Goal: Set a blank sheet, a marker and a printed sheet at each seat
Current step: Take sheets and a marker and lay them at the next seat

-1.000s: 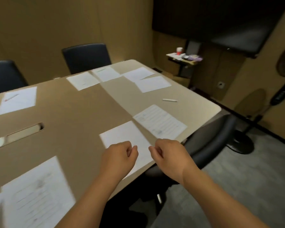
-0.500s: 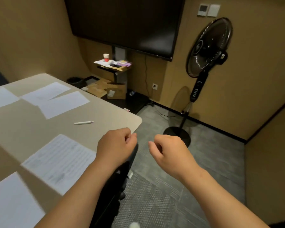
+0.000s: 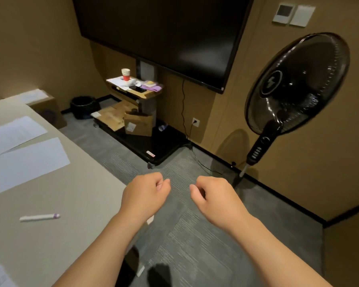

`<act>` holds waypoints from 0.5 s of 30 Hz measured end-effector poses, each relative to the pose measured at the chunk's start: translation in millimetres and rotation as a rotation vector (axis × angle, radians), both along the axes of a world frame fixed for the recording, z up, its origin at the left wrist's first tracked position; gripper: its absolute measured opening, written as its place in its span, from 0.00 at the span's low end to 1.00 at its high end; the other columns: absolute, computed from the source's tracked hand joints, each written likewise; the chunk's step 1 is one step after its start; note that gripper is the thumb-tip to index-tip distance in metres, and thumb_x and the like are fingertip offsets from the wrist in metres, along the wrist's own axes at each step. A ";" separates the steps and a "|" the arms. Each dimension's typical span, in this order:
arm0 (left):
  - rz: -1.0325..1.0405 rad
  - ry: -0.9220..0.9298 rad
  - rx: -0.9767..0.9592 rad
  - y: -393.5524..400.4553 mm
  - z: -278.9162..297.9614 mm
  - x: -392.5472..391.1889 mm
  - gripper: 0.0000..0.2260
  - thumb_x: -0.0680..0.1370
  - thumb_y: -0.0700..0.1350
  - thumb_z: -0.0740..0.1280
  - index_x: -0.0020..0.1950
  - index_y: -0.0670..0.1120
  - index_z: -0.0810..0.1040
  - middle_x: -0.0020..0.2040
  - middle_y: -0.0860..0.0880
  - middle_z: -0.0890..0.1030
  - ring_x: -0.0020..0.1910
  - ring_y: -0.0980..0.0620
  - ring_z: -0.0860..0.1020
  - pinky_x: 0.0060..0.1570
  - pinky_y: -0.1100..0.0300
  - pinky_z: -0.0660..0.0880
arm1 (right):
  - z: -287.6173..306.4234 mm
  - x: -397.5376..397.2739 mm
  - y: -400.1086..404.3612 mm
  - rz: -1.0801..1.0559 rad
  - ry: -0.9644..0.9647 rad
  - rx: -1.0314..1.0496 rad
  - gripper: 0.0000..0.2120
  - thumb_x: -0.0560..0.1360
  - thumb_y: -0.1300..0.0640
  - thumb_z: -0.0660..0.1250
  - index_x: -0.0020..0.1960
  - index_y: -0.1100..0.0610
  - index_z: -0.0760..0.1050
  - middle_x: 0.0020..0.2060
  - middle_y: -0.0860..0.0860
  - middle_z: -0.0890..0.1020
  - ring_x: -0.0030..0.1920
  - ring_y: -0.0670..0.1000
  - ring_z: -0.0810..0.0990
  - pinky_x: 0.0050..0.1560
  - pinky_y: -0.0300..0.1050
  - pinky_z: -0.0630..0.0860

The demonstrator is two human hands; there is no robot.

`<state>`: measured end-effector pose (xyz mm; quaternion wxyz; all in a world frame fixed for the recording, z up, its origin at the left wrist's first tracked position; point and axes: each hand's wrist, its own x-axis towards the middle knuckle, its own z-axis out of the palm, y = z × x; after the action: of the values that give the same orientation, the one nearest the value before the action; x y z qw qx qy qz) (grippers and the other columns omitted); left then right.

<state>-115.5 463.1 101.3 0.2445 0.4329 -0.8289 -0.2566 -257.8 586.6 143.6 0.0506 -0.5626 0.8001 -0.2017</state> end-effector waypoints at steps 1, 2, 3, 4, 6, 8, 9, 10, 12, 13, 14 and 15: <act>0.025 -0.001 0.009 -18.2 -4.9 -14.2 0.20 0.76 0.55 0.64 0.30 0.46 0.63 0.24 0.51 0.68 0.28 0.50 0.70 0.29 0.58 0.64 | -4.9 -16.8 -21.5 0.028 -0.007 0.012 0.18 0.79 0.48 0.60 0.33 0.54 0.65 0.28 0.49 0.72 0.32 0.50 0.72 0.35 0.50 0.71; 0.050 -0.012 0.013 -37.7 -9.9 -28.5 0.20 0.76 0.55 0.64 0.30 0.46 0.63 0.24 0.51 0.68 0.27 0.51 0.70 0.29 0.58 0.64 | -12.5 -34.7 -45.4 0.066 -0.001 0.020 0.18 0.79 0.49 0.60 0.33 0.54 0.65 0.29 0.49 0.72 0.32 0.50 0.72 0.35 0.50 0.70; 0.070 -0.023 0.015 -50.9 -11.5 -36.8 0.20 0.76 0.55 0.64 0.30 0.45 0.63 0.24 0.51 0.68 0.27 0.51 0.69 0.29 0.58 0.64 | -16.4 -45.2 -61.0 0.091 0.001 0.011 0.18 0.79 0.49 0.60 0.33 0.54 0.65 0.28 0.49 0.72 0.31 0.50 0.72 0.34 0.50 0.70; 0.096 -0.037 0.012 -66.4 -13.5 -48.2 0.20 0.76 0.54 0.64 0.30 0.45 0.63 0.24 0.50 0.68 0.27 0.51 0.69 0.28 0.58 0.63 | -20.5 -59.0 -81.0 0.121 -0.012 0.003 0.18 0.79 0.50 0.60 0.33 0.55 0.65 0.28 0.49 0.71 0.31 0.51 0.72 0.34 0.50 0.69; 0.174 -0.048 0.020 -103.3 -22.5 -76.2 0.20 0.76 0.54 0.64 0.30 0.45 0.62 0.24 0.50 0.68 0.28 0.49 0.69 0.29 0.58 0.63 | -32.7 -92.6 -130.8 0.198 -0.022 0.016 0.18 0.79 0.50 0.60 0.33 0.55 0.65 0.27 0.49 0.70 0.31 0.52 0.71 0.33 0.49 0.67; 0.250 -0.048 0.023 -142.9 -29.1 -104.3 0.20 0.76 0.53 0.64 0.29 0.46 0.62 0.24 0.50 0.68 0.29 0.48 0.70 0.30 0.57 0.66 | -43.7 -126.5 -186.9 0.293 -0.008 0.018 0.18 0.79 0.50 0.61 0.33 0.54 0.64 0.27 0.48 0.69 0.32 0.51 0.71 0.34 0.49 0.65; 0.267 -0.062 0.025 -155.3 -29.5 -112.4 0.20 0.76 0.53 0.64 0.29 0.46 0.62 0.24 0.50 0.68 0.29 0.47 0.71 0.31 0.56 0.66 | -41.5 -136.2 -203.3 0.320 -0.008 0.008 0.18 0.79 0.51 0.61 0.33 0.54 0.64 0.28 0.48 0.69 0.32 0.52 0.71 0.34 0.49 0.65; 0.321 -0.066 0.033 -174.2 -31.3 -121.4 0.20 0.76 0.53 0.64 0.29 0.46 0.62 0.24 0.50 0.68 0.29 0.46 0.71 0.30 0.56 0.66 | -43.0 -151.3 -234.6 0.386 -0.001 0.017 0.18 0.79 0.51 0.62 0.33 0.54 0.64 0.28 0.48 0.70 0.32 0.52 0.71 0.34 0.50 0.66; 0.426 -0.061 0.046 -205.2 -30.9 -131.4 0.20 0.76 0.54 0.64 0.30 0.45 0.64 0.24 0.48 0.70 0.29 0.45 0.73 0.29 0.56 0.66 | -46.6 -170.4 -287.2 0.503 0.003 0.032 0.18 0.78 0.51 0.62 0.32 0.54 0.63 0.28 0.49 0.70 0.32 0.53 0.72 0.34 0.49 0.65; 0.461 -0.054 0.050 -220.2 -28.9 -133.6 0.20 0.76 0.54 0.64 0.30 0.44 0.64 0.24 0.48 0.71 0.29 0.46 0.74 0.30 0.55 0.67 | -42.8 -177.8 -313.6 0.544 0.011 0.034 0.18 0.78 0.52 0.62 0.32 0.54 0.62 0.28 0.49 0.70 0.31 0.53 0.72 0.34 0.48 0.64; 0.498 -0.059 0.068 -232.5 -27.7 -133.8 0.20 0.77 0.54 0.63 0.31 0.44 0.65 0.25 0.47 0.72 0.30 0.46 0.74 0.31 0.54 0.70 | -39.7 -181.8 -334.7 0.574 -0.010 0.049 0.18 0.78 0.52 0.62 0.32 0.54 0.62 0.27 0.49 0.70 0.31 0.52 0.72 0.34 0.46 0.63; 0.615 -0.038 0.093 -258.3 -30.4 -126.2 0.19 0.77 0.55 0.63 0.32 0.44 0.66 0.26 0.47 0.73 0.30 0.46 0.75 0.32 0.54 0.71 | -39.6 -176.5 -380.7 0.680 -0.023 0.084 0.18 0.78 0.51 0.62 0.32 0.54 0.62 0.27 0.49 0.69 0.31 0.52 0.72 0.34 0.46 0.63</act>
<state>-241.7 204.8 70.9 0.2751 0.6788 -0.6509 -0.1999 -434.4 205.9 104.0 0.1473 -0.7923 0.5737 -0.1467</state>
